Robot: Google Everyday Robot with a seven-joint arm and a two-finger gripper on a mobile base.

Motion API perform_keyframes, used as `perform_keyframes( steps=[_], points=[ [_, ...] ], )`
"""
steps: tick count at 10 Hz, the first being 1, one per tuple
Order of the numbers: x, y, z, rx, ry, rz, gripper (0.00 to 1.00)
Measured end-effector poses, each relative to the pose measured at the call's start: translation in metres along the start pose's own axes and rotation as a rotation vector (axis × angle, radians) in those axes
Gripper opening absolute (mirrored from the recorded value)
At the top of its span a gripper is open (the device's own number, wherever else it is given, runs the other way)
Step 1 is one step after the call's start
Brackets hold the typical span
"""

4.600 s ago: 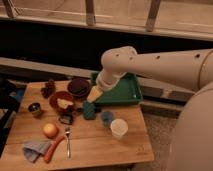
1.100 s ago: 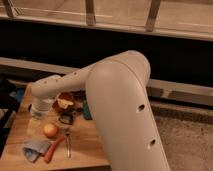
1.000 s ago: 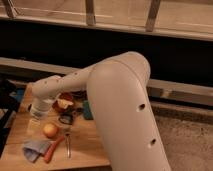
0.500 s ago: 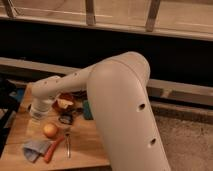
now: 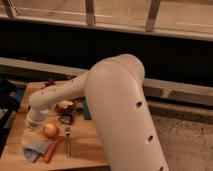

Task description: Wipe table surface with towel

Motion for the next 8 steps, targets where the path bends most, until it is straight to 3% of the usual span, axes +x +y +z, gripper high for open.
perform_keyframes(
  steps=[5, 8],
  points=[
    [0.005, 0.024, 0.051, -0.08, -0.046, -0.049, 0.8],
    [0.022, 0.027, 0.05, -0.079, -0.038, -0.034, 0.8]
  ],
)
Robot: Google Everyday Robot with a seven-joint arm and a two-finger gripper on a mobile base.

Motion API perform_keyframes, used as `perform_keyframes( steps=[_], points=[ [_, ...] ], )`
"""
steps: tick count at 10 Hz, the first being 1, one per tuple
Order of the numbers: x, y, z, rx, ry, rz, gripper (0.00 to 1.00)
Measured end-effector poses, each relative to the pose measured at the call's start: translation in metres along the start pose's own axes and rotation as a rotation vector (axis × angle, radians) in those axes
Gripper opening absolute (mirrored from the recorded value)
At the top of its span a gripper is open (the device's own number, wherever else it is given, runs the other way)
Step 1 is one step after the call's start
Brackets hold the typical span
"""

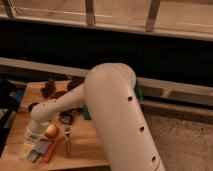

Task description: Wipe table surface with towel

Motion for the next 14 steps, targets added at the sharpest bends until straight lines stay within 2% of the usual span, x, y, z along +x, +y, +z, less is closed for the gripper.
perform_keyframes(
  steps=[4, 5, 7, 8, 9, 12, 14],
  points=[
    [0.03, -0.017, -0.017, 0.046, 0.02, 0.056, 0.79],
    [0.033, -0.02, -0.016, 0.047, 0.02, 0.065, 0.73],
    [0.032, -0.024, -0.009, 0.036, 0.019, 0.058, 0.53],
    [0.029, -0.023, -0.006, 0.031, 0.02, 0.052, 0.47],
    [0.025, -0.021, -0.003, 0.023, 0.022, 0.04, 0.35],
    [0.013, -0.018, -0.015, 0.046, 0.021, 0.016, 0.04],
    [0.007, -0.018, -0.027, 0.073, 0.019, 0.009, 0.0]
  ],
)
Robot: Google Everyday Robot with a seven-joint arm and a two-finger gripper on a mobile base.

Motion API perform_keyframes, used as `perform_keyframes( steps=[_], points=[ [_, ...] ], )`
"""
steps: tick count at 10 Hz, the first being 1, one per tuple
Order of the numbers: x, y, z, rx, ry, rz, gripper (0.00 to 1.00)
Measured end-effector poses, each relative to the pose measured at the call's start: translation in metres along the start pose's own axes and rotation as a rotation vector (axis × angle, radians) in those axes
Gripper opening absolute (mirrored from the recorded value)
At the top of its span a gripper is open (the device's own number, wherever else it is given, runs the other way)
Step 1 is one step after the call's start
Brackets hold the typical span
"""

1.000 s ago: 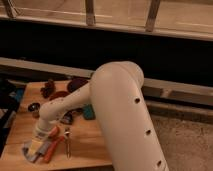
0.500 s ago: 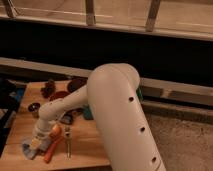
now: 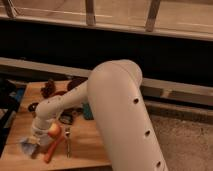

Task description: Wipe table surface with towel

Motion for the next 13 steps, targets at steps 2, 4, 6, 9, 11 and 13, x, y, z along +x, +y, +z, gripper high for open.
perform_keyframes(
  steps=[2, 4, 6, 9, 11, 13],
  points=[
    [-0.013, 0.0, -0.022, 0.05, 0.01, -0.003, 0.0],
    [-0.012, -0.006, -0.049, 0.109, 0.027, 0.036, 0.0],
    [0.014, -0.012, -0.083, 0.17, 0.069, 0.138, 0.0],
    [0.075, -0.004, -0.126, 0.224, 0.107, 0.32, 0.0],
    [0.122, 0.004, -0.15, 0.239, 0.113, 0.45, 0.0],
    [0.173, 0.009, -0.175, 0.243, 0.073, 0.561, 0.0]
  ],
)
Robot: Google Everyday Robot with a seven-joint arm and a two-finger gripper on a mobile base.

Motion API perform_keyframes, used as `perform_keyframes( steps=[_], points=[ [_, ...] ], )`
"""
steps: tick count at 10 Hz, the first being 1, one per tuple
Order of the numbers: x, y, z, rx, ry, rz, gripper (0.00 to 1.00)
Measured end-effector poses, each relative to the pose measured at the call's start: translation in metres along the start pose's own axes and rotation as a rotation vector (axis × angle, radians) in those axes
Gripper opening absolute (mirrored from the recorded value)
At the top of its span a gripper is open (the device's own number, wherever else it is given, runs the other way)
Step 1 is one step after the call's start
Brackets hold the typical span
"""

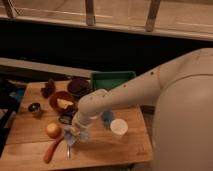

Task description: Wipe table surface with towel

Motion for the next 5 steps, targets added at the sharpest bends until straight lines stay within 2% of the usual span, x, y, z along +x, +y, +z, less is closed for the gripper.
perform_keyframes(
  steps=[2, 5],
  points=[
    [0.02, -0.009, -0.008, -0.01, -0.019, 0.044, 0.0],
    [0.022, -0.008, -0.008, -0.017, -0.022, 0.047, 0.0]
  ],
)
